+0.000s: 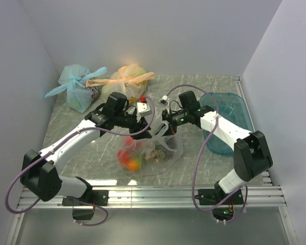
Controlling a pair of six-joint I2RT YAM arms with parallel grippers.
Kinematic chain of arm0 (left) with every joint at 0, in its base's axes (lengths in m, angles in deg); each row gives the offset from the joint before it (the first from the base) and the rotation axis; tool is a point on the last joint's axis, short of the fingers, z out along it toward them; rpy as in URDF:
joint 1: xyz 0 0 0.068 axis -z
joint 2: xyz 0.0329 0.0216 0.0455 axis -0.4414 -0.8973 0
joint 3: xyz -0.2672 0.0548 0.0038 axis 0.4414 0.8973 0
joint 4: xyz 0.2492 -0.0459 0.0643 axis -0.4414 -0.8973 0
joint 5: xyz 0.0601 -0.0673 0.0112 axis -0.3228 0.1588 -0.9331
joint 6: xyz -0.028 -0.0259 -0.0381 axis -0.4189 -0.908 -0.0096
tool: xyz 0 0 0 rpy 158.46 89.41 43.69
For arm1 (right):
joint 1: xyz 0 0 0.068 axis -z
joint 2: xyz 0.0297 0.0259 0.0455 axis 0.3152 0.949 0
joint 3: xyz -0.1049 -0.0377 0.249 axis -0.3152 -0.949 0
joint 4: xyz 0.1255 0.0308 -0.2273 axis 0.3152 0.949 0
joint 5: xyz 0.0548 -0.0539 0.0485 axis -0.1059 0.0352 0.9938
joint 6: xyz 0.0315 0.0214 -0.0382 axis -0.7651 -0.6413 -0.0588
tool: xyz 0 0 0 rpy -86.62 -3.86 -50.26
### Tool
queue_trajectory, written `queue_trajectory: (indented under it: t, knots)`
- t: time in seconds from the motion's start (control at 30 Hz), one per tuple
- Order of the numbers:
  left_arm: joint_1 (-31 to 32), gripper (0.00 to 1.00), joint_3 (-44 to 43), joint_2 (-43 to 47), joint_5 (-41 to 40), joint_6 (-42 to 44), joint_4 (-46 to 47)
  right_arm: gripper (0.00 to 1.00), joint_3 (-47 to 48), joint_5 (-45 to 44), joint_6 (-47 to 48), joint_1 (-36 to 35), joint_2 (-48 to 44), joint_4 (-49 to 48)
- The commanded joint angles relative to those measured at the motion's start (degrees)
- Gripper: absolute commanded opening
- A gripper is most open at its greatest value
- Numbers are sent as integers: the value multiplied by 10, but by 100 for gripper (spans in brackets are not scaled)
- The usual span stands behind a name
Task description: Place the fake fruits into the plastic bag and tie a complex knot
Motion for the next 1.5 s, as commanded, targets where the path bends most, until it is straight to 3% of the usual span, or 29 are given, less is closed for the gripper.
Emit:
queue_trajectory:
  t: [0.0,0.23,0.33,0.37,0.5,0.63,0.7,0.73,0.77,0.97,1.1,1.13,1.2,1.23,1.47]
  knots:
    - [0,52,-3,-32,20,-32,35,0,29,19,17,3,7,13]
    - [6,52,-13,-59,30,-25,54,0,42,15,13,3,12,12]
    - [1,34,-27,-76,24,-54,69,0,43,19,36,3,11,35]
    - [-4,24,-29,-77,29,-61,75,0,42,18,44,3,10,47]
    - [-29,5,-19,-70,54,-108,112,12,37,14,88,3,4,72]
    - [-30,1,-15,-72,52,-118,119,34,40,26,106,3,4,85]
    - [-31,0,-12,-76,52,-134,134,39,43,32,106,2,4,84]
    - [-30,1,-14,-77,56,-133,137,40,47,33,107,2,6,84]
    - [-30,0,-14,-79,56,-134,141,49,49,34,107,2,10,85]
    - [-14,1,-19,-91,64,-137,151,48,59,41,48,1,30,41]
    - [-5,2,-17,-91,68,-140,152,34,64,50,23,0,45,19]
    - [-5,4,-16,-90,68,-139,149,20,66,53,25,1,49,19]
    - [-5,6,-18,-85,61,-137,143,6,68,48,44,1,50,34]
    - [-5,9,-24,-83,55,-131,134,0,68,48,53,2,50,40]
    - [-79,49,-94,-37,34,-71,-7,0,78,37,122,2,37,104]
